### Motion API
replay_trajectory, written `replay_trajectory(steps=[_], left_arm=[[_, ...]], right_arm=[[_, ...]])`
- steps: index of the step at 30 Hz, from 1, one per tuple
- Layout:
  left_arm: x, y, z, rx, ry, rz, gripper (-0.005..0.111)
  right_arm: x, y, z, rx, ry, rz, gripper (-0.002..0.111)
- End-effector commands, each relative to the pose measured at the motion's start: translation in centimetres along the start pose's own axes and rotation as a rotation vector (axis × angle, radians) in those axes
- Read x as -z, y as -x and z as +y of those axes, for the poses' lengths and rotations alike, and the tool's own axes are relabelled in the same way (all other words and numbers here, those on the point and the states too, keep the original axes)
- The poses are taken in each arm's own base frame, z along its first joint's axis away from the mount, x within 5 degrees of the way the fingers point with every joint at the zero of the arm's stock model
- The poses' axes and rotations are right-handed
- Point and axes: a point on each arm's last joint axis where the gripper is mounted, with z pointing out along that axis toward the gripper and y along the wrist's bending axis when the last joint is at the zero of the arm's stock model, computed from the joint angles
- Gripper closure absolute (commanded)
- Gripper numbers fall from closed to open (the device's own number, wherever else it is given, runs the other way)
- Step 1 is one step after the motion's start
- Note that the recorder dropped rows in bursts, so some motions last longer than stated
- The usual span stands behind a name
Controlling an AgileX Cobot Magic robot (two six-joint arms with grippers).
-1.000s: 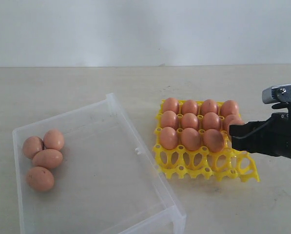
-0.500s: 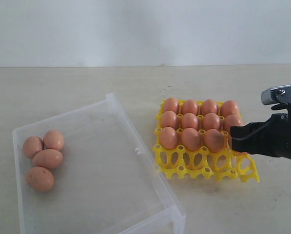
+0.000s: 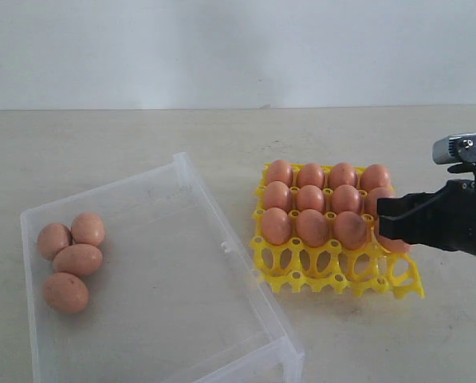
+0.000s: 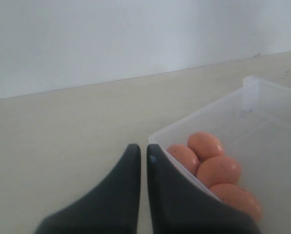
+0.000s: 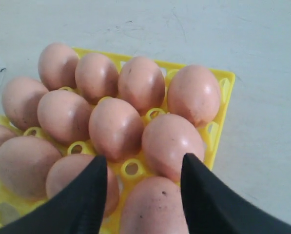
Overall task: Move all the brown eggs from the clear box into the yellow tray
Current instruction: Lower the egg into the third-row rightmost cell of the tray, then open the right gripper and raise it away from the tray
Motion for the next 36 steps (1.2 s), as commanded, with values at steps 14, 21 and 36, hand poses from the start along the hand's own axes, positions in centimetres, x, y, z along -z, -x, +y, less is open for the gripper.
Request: replay_trajectory(steps=[14,21,36], left_arm=[[0.0,0.0,0.0,0.007,-0.003,-0.007,0.102],[0.0,0.0,0.0,0.007,-0.003,-0.007,0.102],[0.0,0.0,0.0,0.007,-0.003,-0.007,0.102]], right_arm=[[4.0,1.7,-0.2,-0.248,-0.184,0.08,0.086],[4.0,1.2,-0.4,-0.283,-0.214,0.117,0.108],[2.7,1.6,2.8,-0.086,0.202,0.045,0.108]])
